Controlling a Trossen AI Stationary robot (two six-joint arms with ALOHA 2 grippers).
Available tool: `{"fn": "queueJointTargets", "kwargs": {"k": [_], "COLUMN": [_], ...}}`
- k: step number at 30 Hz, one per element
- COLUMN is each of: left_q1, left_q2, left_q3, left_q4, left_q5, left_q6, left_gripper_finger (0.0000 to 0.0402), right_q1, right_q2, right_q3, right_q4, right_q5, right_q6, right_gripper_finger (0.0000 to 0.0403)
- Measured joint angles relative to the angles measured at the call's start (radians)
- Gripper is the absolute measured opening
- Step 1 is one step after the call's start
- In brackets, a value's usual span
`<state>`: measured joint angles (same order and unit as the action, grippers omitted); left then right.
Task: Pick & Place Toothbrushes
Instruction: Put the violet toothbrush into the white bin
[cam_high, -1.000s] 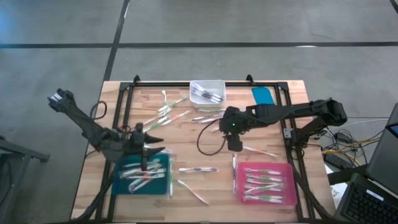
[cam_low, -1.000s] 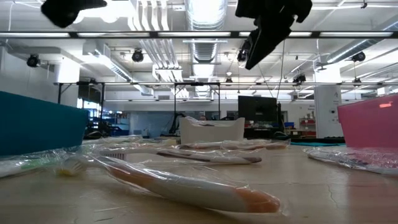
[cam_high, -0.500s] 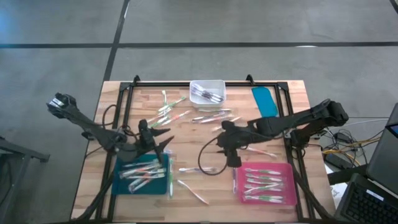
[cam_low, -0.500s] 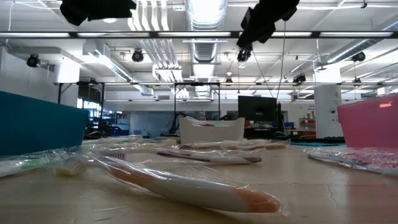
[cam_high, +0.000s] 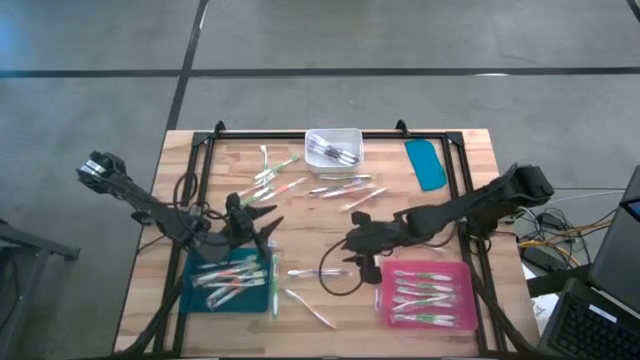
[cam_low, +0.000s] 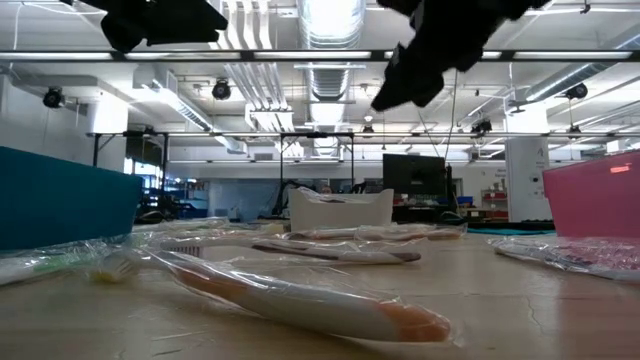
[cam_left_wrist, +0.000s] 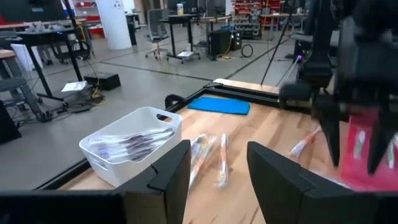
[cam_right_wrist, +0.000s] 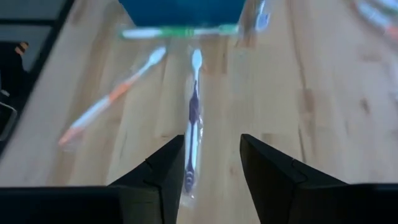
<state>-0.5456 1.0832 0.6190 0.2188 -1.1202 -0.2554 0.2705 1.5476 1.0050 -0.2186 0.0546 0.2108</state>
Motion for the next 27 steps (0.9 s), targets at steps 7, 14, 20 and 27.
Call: {"fn": "queueJointTargets", "kwargs": {"k": [7, 14, 20, 27], "left_q1": [0.017, 0.021, 0.021, 0.021], "left_q2": [0.001, 0.001, 0.005, 0.007], "left_q3": [0.001, -0.002, -0.002, -0.002], "left_q4": [0.008, 0.001, -0.003, -0.002], "left_q5": [0.000, 0.000, 0.001, 0.002], "left_q6": [-0.012, -0.009, -0.009, -0.013], "left_gripper_finger": [0.0163, 0.0163, 0.0163, 0.0163], "right_q1": [0.020, 0.052, 0.059, 0.059], "right_q2": [0.142, 0.288, 0.368, 0.452], "right_q3": [0.076, 0.185, 0.223, 0.231], "right_q4": [0.007, -0.058, -0.094, -0.091], "right_q5": [-0.002, -0.008, -0.002, 0.001], "right_q6": [-0.014, -0.060, -0.056, -0.057], "right_gripper_finger": [0.0170, 0.0183, 0.0181, 0.0163]}}
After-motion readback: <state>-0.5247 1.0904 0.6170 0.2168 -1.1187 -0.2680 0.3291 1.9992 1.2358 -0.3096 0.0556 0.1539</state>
